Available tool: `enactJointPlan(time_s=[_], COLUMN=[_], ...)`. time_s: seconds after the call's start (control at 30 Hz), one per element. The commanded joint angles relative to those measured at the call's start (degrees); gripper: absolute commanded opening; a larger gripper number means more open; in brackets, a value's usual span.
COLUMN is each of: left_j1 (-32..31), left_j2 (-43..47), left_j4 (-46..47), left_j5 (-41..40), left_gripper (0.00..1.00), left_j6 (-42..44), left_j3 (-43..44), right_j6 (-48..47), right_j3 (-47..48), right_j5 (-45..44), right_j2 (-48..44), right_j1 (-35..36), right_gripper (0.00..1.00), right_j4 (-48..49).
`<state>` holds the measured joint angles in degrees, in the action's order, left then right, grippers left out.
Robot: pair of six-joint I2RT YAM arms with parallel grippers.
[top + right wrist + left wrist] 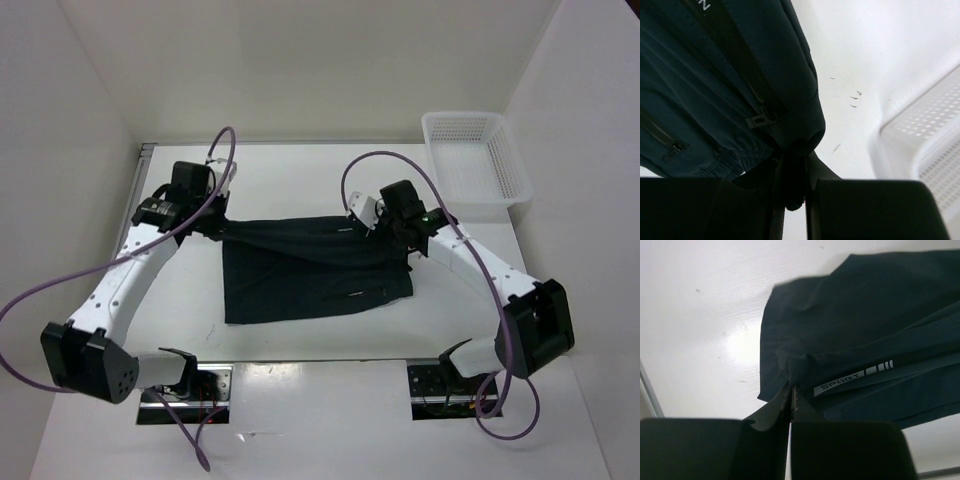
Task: Fold and stack the shorts
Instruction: Fold the shorts
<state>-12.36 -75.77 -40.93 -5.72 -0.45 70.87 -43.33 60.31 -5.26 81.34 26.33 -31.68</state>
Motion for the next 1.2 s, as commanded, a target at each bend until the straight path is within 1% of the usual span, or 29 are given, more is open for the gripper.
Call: enactJointPlan(time_s=[0.0, 0.1, 0.23, 0.37, 0.53, 0.57, 0.67, 0.73, 0.87, 0.93, 0.97, 1.07, 1.13, 1.17], left_j1=[0.49, -0.03, -3.27, -3.28, -3.81, -4.42, -4.95, -5.56, -7.32, -7.33, -7.85, -7.85, -7.85, -7.85], left_j2=[3.96, 5.71, 8.00, 10.28, 10.82, 10.82, 10.21, 9.68, 9.15, 9.15, 9.15, 9.15, 9.15, 8.45], left_j4=[-6.25, -9.16, -12.33, -14.09, -15.14, -15.15, -15.67, -15.67, -18.04, -18.66, -18.66, -19.98, -19.98, -19.98], left_j5=[-4.92, -3.26, -0.09, 0.44, 1.58, 2.11, 3.69, 4.30, 5.45, 5.45, 5.45, 6.16, 6.16, 6.16], left_gripper=[0.00, 0.00, 0.00, 0.00, 0.01, 0.02, 0.04, 0.08, 0.19, 0.24, 0.25, 0.26, 0.28, 0.28], left_j6=[0.45, 0.45, 0.45, 0.45, 0.45, 0.45, 0.45, 0.45, 0.45, 0.45, 0.45, 0.45, 0.45, 0.45], left_j3=[-0.12, -0.73, -5.56, -12.67, -16.11, -16.64, -18.22, -18.22, -18.22, -18.22, -18.22, -17.61, -17.00, -16.04], right_j6=[-5.53, -8.08, -10.02, -11.15, -11.78, -12.30, -13.01, -13.62, -14.24, -16.95, -18.27, -22.75, -25.91, -26.45], right_j3=[-1.08, -1.08, -5.89, -9.77, -13.90, -14.95, -16.63, -17.25, -17.25, -17.25, -17.25, -18.30, -18.30, -17.08], right_j5=[-0.99, 0.33, -0.28, -1.59, -1.60, -2.12, -2.65, -2.65, -0.99, 1.03, 1.82, 5.86, 8.93, 9.82], right_j2=[-4.78, -5.32, -7.51, -8.74, -10.41, -10.41, -10.41, -10.41, -11.55, -13.66, -14.88, -21.56, -26.47, -27.71], right_j1=[-0.40, -0.40, 1.62, 2.85, 4.61, 5.31, 5.84, 6.37, 6.98, 8.38, 8.39, 11.55, 12.08, 12.08], right_gripper=[0.00, 0.00, 0.00, 0.00, 0.00, 0.00, 0.05, 0.10, 0.27, 0.38, 0.40, 0.41, 0.37, 0.33], right_j4=[-7.33, -11.03, -11.03, -11.03, -11.03, -10.51, -9.98, -9.98, -12.17, -14.88, -16.12, -20.34, -21.84, -23.06])
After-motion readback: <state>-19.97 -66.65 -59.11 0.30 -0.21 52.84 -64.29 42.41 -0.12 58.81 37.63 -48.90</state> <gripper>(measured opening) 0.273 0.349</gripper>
